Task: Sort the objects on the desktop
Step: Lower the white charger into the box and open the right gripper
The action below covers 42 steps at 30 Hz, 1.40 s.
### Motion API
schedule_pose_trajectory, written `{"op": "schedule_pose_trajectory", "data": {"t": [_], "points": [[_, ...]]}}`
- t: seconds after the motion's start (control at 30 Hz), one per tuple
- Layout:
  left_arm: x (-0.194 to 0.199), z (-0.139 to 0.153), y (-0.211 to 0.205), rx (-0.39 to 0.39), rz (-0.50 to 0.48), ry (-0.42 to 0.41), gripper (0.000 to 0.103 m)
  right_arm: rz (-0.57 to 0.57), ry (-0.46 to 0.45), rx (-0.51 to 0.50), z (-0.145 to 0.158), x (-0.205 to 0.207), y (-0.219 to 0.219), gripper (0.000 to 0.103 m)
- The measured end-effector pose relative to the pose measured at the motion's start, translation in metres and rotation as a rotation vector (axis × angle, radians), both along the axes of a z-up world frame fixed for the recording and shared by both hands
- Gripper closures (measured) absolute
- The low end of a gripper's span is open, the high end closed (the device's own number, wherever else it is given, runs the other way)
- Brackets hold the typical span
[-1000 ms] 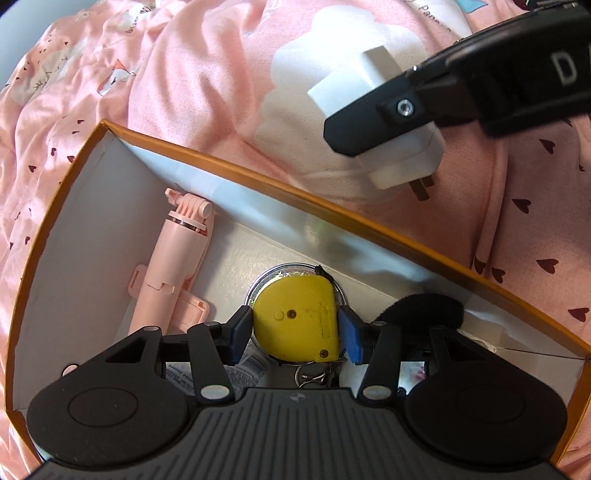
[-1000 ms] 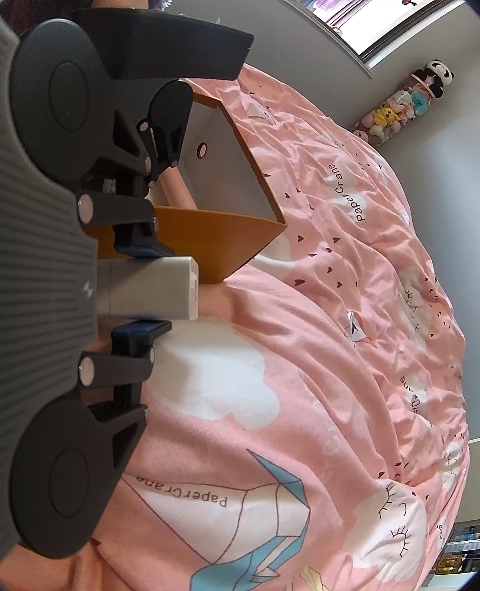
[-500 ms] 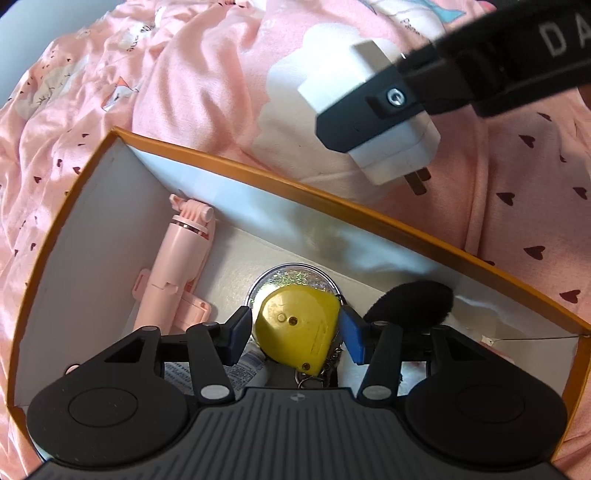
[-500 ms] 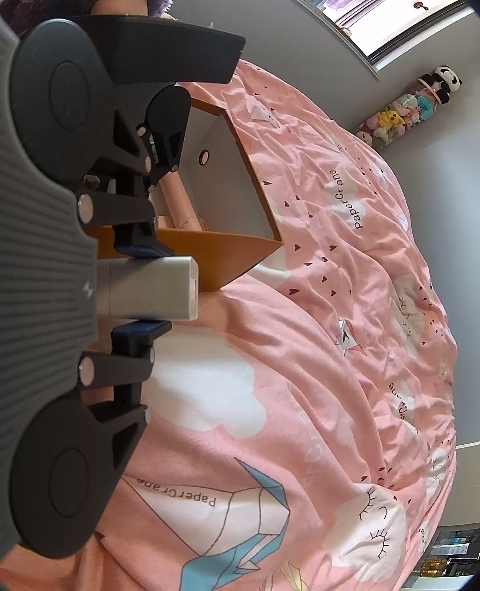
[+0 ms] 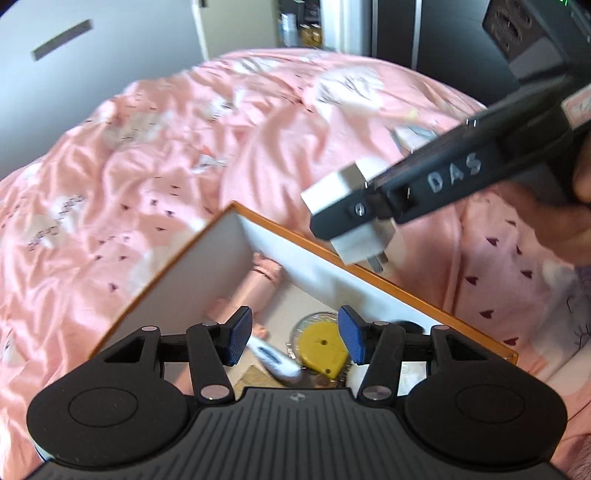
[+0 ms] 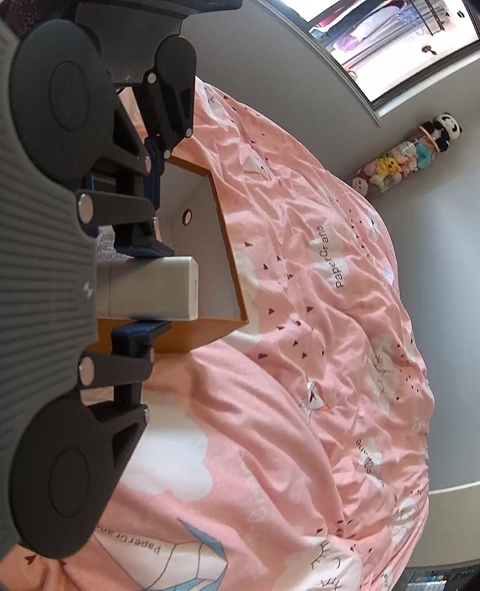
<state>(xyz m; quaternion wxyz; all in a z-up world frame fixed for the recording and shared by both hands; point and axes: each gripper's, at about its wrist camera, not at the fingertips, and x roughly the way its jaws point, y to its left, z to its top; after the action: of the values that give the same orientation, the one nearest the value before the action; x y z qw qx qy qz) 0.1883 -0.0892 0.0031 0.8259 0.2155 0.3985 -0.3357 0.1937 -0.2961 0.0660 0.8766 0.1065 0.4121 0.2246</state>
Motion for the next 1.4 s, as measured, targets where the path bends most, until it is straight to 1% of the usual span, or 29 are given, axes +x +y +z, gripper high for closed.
{"op": "schedule_pose_trajectory", "data": {"t": [0.03,0.07,0.17,0.2,0.3,0.4,0.5,0.6,0.73,0.8,0.9,1.0,1.1,1.2,1.3,1.4], "points": [[0.003,0.005,-0.010,0.004,0.039,-0.006,0.043,0.031,-0.005,-0.015,0.001,0.003,0.008,0.067],[0.005,0.007,-0.010,0.008,0.075,-0.011,0.043,0.066,-0.011,-0.039,0.002,0.006,0.015,0.067],[0.008,0.009,0.012,0.002,0.162,-0.021,0.043,0.207,-0.035,-0.139,0.001,0.019,0.039,0.067],[0.010,0.014,0.020,-0.005,0.189,-0.018,0.043,0.259,-0.044,-0.179,-0.001,0.023,0.046,0.067],[0.011,0.016,0.041,-0.027,0.249,-0.007,0.043,0.422,-0.074,-0.343,-0.009,0.032,0.069,0.067],[0.007,0.016,0.054,-0.032,0.277,-0.005,0.043,0.586,-0.110,-0.502,-0.020,0.037,0.089,0.067],[0.003,0.016,0.064,-0.048,0.290,-0.003,0.043,0.713,-0.133,-0.643,-0.032,0.042,0.103,0.068],[0.005,0.012,0.071,-0.064,0.325,0.006,0.043,0.856,-0.153,-0.753,-0.045,0.044,0.115,0.069],[0.009,0.006,0.081,-0.094,0.358,0.026,0.043,1.018,-0.125,-0.876,-0.065,0.043,0.133,0.069],[0.010,0.004,0.085,-0.104,0.366,0.029,0.043,1.069,-0.101,-0.929,-0.075,0.044,0.141,0.069],[0.010,0.002,0.091,-0.123,0.378,0.039,0.043,1.123,-0.043,-0.970,-0.087,0.050,0.150,0.069],[0.010,0.001,0.096,-0.143,0.389,0.046,0.043,1.152,0.007,-1.003,-0.096,0.056,0.157,0.069],[0.009,0.000,0.101,-0.154,0.392,0.050,0.043,1.175,0.036,-1.029,-0.104,0.060,0.162,0.069],[0.009,-0.001,0.105,-0.160,0.399,0.055,0.043,1.192,0.053,-1.056,-0.110,0.062,0.164,0.069],[0.009,-0.002,0.107,-0.167,0.409,0.063,0.043,1.192,0.038,-1.097,-0.114,0.063,0.162,0.067],[0.009,-0.004,0.108,-0.173,0.407,0.071,0.043,1.166,0.046,-1.069,-0.109,0.067,0.158,0.067]]}}
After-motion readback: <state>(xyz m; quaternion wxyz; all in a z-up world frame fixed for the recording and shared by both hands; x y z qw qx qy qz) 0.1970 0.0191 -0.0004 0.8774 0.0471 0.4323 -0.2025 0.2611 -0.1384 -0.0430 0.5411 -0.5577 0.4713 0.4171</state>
